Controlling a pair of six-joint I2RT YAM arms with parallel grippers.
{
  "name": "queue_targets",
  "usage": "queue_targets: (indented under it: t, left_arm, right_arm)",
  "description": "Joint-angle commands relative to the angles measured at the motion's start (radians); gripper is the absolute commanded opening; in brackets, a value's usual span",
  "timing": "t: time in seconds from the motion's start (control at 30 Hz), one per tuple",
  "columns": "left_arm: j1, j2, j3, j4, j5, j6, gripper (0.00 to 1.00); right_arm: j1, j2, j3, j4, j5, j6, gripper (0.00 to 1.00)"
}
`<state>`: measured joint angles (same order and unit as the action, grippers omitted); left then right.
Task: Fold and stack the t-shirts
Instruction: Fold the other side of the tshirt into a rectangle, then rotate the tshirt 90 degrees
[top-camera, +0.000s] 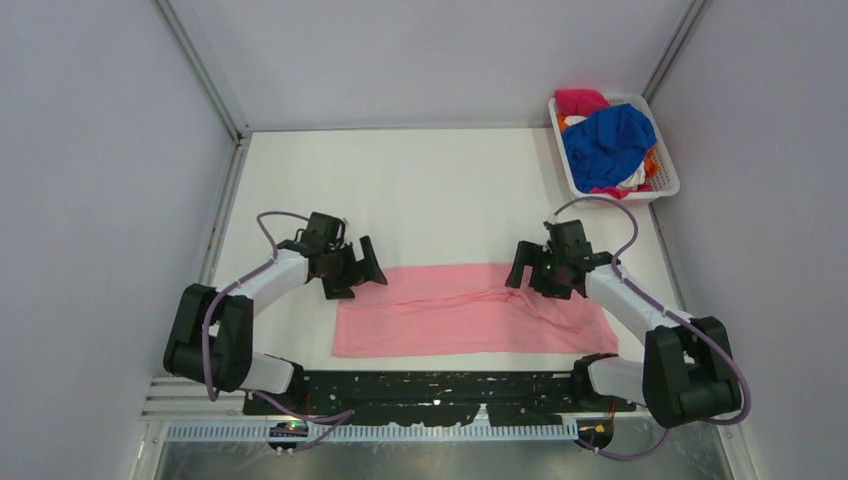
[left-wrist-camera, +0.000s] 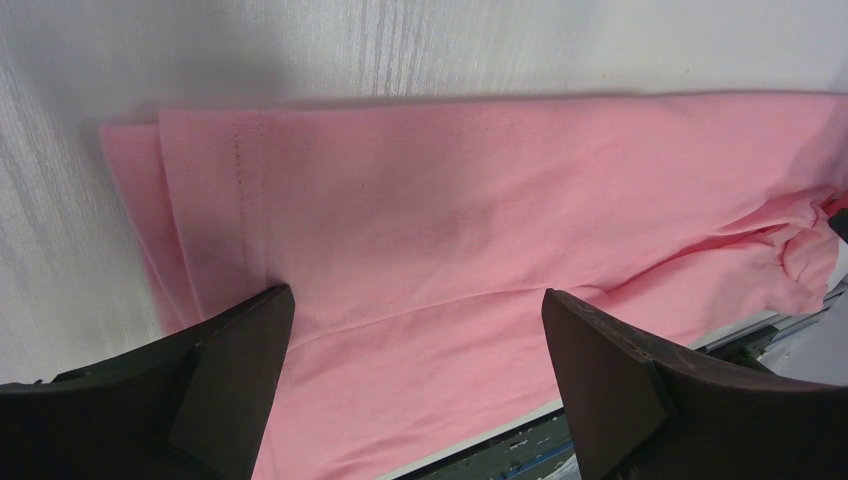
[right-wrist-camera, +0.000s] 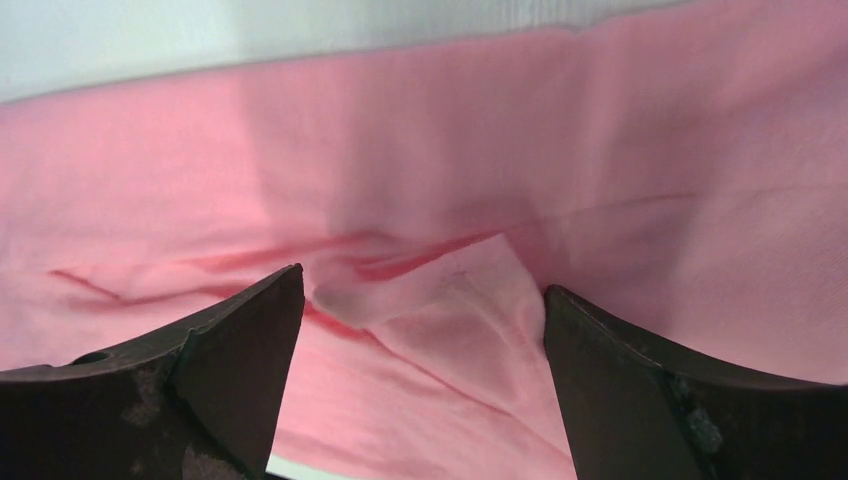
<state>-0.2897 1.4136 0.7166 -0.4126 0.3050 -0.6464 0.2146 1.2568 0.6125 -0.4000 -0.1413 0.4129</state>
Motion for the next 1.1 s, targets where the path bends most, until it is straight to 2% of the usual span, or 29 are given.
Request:
queue_targets:
  t: [0.0, 0.17, 0.33, 0.43, 0.5, 0.6, 0.7, 0.8, 0.9, 0.97, 1.07]
  left_arm:
    - [-0.003, -0.006, -0.005, 0.03, -0.001, 0.003, 1.0]
    - [-0.003, -0.028, -0.004, 0.004, -0.038, 0.005, 1.0]
    - [-0.003, -0.058, 0.009, -0.035, -0.079, 0.018, 1.0]
    - [-0.004, -0.081, 0.012, -0.052, -0.101, 0.024, 1.0]
    - [-0.003, -0.089, 0.016, -0.059, -0.1, 0.031, 1.0]
    - [-0.003, -0.096, 0.024, -0.06, -0.07, 0.036, 1.0]
    - [-0.015, -0.105, 0.024, -0.044, -0.021, 0.043, 1.0]
    - [-0.055, -0.1, 0.0, 0.059, 0.064, 0.034, 1.0]
    - [-0.106, -0.045, 0.004, 0.11, 0.116, 0.008, 1.0]
    - [-0.124, 0.005, 0.012, 0.113, 0.117, 0.001, 1.0]
    - [-0.13, 0.05, -0.003, 0.117, 0.112, -0.006, 1.0]
  right_arm:
    - [0.003, -0.133, -0.03, -0.088, -0.122, -0.012, 0.95]
    - [0.064, -0.221, -0.049, -0.225, -0.204, -0.012, 0.95]
    - [0.231, -0.302, -0.04, -0.352, -0.272, -0.008, 0.95]
    - [0.278, -0.353, -0.012, -0.413, -0.285, -0.021, 0.96]
    - [0.282, -0.41, 0.01, -0.422, -0.25, -0.025, 0.95]
    - [0.274, -0.452, 0.035, -0.42, -0.096, 0.03, 0.95]
    - [0.2, -0.468, 0.028, -0.413, 0.014, 0.105, 0.95]
    - [0.076, -0.463, -0.025, -0.355, -0.008, 0.152, 0.96]
    - [-0.05, -0.429, -0.103, -0.21, -0.017, 0.19, 0.95]
    - [-0.089, -0.38, -0.139, -0.123, 0.015, 0.201, 0.95]
    - [-0.134, -0.279, -0.156, -0.01, -0.019, 0.201, 0.95]
